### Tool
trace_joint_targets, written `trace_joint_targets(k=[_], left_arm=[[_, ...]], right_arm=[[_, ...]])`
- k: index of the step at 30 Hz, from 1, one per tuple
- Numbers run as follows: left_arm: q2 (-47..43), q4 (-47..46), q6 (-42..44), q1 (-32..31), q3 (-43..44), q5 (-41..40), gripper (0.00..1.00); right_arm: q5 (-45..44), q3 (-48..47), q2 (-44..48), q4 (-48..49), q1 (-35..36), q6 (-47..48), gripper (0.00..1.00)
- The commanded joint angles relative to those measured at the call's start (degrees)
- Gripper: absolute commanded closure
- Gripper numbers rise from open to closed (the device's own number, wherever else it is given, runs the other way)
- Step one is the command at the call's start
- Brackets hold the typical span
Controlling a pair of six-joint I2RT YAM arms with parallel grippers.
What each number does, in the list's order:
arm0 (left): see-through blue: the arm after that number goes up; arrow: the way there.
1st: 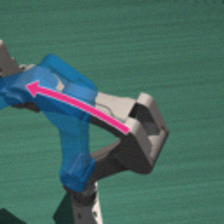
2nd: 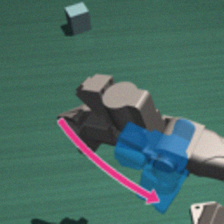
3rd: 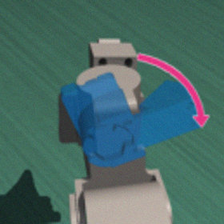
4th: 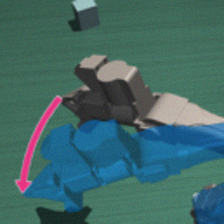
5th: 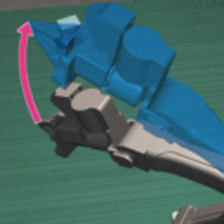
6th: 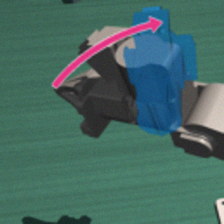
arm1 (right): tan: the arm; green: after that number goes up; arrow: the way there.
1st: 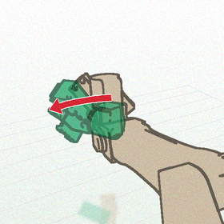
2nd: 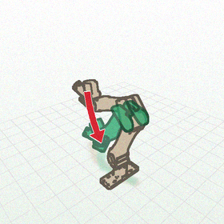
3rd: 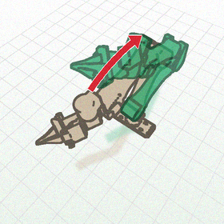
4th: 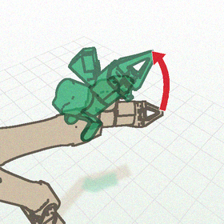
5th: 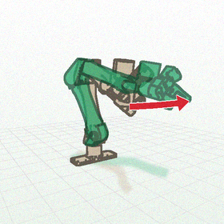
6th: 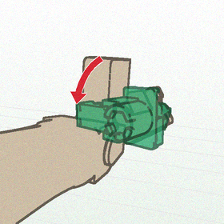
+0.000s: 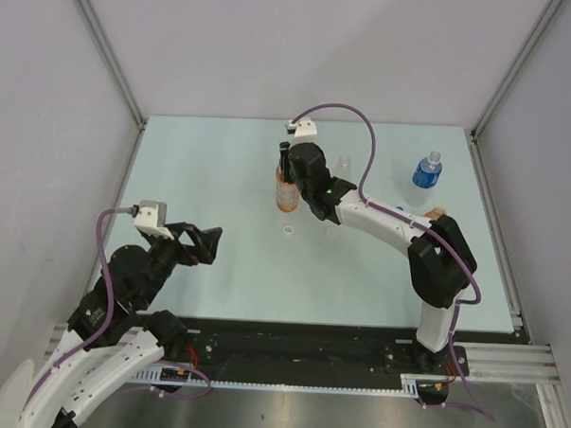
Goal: Unscrew the bottle caps
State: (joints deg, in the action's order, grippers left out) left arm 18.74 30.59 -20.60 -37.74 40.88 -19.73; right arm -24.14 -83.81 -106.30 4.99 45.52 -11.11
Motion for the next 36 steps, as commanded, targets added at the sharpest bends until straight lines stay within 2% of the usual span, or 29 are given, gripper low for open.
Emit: trace_joint_targets(k=[1, 9, 15, 27, 36], left_arm=[[0.15, -1.67, -0.67, 0.29, -0.54, 0.30, 0.00], [0.50, -1.76, -0.85, 0.29, -0.81, 0.83, 0.00], [0.86, -2.29, -1.02, 0.29, -1.16, 1.35, 0.00], [2.35, -3.17, -0.76, 0.29, -0.98, 1.88, 0.00], [2.27, -3.08, -0.76, 0.29, -1.16, 2.06, 0.00]], right_arm=[[-1.35, -2.15, -0.40, 0.10, 0.27, -0.93, 0.74], [-1.96, -2.06, -0.14, -0.51, 0.45, -0.84, 0.51], [-1.87, -2.06, 0.04, -1.21, 0.36, -0.93, 0.40], [-1.61, -1.97, 1.01, -1.48, 0.36, -0.93, 0.36], [-0.82, -1.27, 1.10, -1.39, 0.36, -1.37, 0.43]])
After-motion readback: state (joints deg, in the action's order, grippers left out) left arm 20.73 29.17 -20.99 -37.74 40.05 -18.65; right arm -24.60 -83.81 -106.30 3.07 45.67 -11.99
